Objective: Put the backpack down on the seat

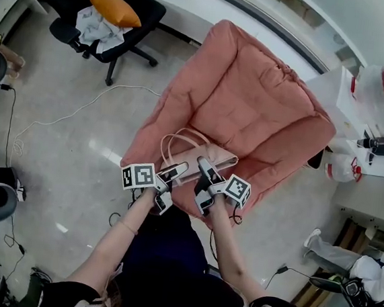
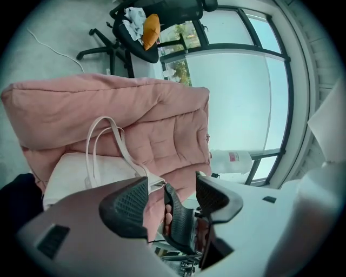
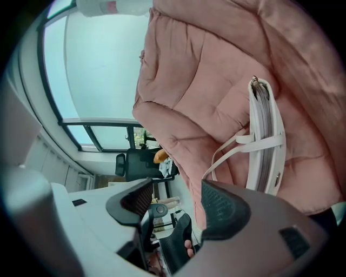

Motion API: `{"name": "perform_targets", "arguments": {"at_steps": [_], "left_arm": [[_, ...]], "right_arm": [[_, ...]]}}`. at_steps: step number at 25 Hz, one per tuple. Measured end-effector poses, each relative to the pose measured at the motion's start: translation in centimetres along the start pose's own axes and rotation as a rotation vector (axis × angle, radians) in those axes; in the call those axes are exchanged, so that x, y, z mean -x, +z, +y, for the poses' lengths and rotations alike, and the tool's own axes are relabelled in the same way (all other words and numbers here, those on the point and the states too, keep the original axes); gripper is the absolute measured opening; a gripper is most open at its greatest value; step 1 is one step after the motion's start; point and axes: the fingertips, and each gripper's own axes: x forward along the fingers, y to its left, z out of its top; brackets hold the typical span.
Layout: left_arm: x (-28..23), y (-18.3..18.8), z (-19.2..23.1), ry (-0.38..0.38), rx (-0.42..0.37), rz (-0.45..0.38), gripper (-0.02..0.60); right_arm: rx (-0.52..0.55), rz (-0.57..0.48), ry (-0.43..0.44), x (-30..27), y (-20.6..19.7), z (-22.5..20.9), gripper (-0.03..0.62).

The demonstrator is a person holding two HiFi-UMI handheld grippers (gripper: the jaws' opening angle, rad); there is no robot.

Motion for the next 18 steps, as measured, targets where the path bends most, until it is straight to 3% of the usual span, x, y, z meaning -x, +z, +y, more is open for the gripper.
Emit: {"name": "perform_targets", "arguments": {"at_steps": [5, 10, 18], "left_arm": [[1.4, -2.9, -0.8, 0.03, -0.11, 0.104, 0.282], [2.6, -5.7, -0.9, 0.027, -0.172, 0.21, 0.282], [4.9, -7.1, -2.3, 0.02, -0.25, 0.207, 0.274]], "right_arm": [[0.058, 0.004, -0.025, 1.7, -1.7, 0.5, 0.275], [0.002, -0.019, 0.013, 3.5, -3.3, 0.5, 0.275], [0.051, -0.024, 0.052, 6.7, -5.7, 2.0, 0.273]]}}
